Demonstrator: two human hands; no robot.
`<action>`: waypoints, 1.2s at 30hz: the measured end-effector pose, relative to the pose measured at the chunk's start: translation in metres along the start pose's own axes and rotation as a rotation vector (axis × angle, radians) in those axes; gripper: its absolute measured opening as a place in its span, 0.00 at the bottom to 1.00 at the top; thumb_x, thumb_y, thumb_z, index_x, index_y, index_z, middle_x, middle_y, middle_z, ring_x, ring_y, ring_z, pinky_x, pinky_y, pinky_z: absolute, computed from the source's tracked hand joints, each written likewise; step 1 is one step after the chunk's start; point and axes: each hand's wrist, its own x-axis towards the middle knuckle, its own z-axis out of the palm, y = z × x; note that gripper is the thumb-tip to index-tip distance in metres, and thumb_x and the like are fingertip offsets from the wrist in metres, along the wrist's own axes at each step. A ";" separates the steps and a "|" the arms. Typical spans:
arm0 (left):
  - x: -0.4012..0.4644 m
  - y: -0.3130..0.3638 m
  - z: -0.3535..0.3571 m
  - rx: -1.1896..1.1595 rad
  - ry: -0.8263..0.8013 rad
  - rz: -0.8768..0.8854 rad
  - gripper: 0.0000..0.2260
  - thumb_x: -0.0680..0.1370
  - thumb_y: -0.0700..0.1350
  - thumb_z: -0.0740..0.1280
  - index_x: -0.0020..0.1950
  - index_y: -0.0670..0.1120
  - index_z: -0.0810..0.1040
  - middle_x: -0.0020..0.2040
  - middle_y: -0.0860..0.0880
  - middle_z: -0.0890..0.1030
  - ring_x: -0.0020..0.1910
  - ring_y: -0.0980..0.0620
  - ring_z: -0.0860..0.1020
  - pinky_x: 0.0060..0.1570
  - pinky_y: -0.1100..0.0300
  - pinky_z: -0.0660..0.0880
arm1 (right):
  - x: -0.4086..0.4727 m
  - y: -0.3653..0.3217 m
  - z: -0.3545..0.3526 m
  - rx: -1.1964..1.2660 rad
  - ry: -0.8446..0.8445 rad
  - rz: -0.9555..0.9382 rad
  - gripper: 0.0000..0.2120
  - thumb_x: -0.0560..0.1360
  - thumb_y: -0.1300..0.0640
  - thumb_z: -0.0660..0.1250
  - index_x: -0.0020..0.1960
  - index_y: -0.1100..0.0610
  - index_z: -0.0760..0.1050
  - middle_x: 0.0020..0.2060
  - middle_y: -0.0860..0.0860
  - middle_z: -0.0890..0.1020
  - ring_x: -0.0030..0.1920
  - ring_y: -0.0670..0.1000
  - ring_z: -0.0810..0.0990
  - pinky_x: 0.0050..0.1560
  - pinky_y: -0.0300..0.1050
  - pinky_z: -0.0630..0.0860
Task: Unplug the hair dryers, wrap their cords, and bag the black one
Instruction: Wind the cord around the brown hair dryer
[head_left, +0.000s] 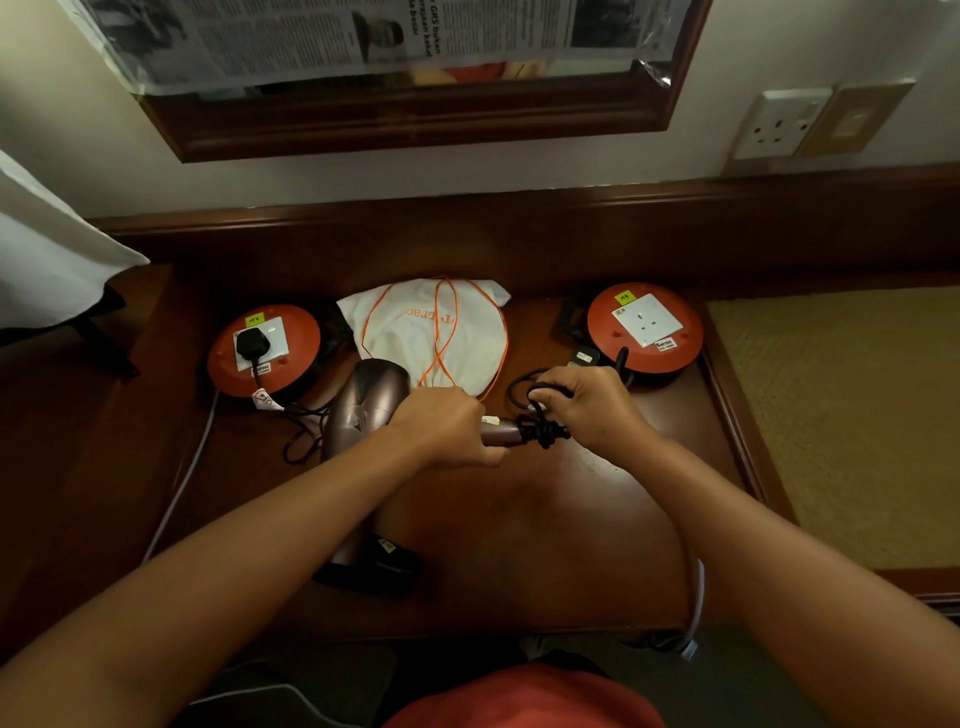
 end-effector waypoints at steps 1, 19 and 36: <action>0.000 0.001 0.000 0.006 0.009 0.016 0.23 0.70 0.69 0.63 0.39 0.48 0.74 0.34 0.50 0.73 0.34 0.49 0.73 0.34 0.59 0.67 | 0.001 0.001 0.001 -0.002 -0.002 0.006 0.07 0.76 0.59 0.67 0.44 0.61 0.81 0.36 0.56 0.82 0.38 0.55 0.80 0.41 0.54 0.78; -0.011 0.019 -0.018 -0.176 0.157 0.023 0.19 0.71 0.68 0.63 0.43 0.52 0.75 0.38 0.51 0.78 0.42 0.49 0.78 0.38 0.57 0.69 | 0.002 0.038 -0.008 0.545 -0.291 0.501 0.05 0.76 0.64 0.65 0.44 0.63 0.80 0.31 0.60 0.74 0.26 0.51 0.68 0.26 0.40 0.65; -0.028 0.013 -0.031 -0.275 0.118 0.057 0.19 0.70 0.67 0.66 0.31 0.56 0.65 0.29 0.55 0.71 0.35 0.53 0.73 0.35 0.59 0.66 | -0.012 0.028 0.002 0.591 -0.225 0.407 0.11 0.79 0.61 0.62 0.44 0.68 0.77 0.31 0.58 0.71 0.27 0.48 0.67 0.27 0.40 0.62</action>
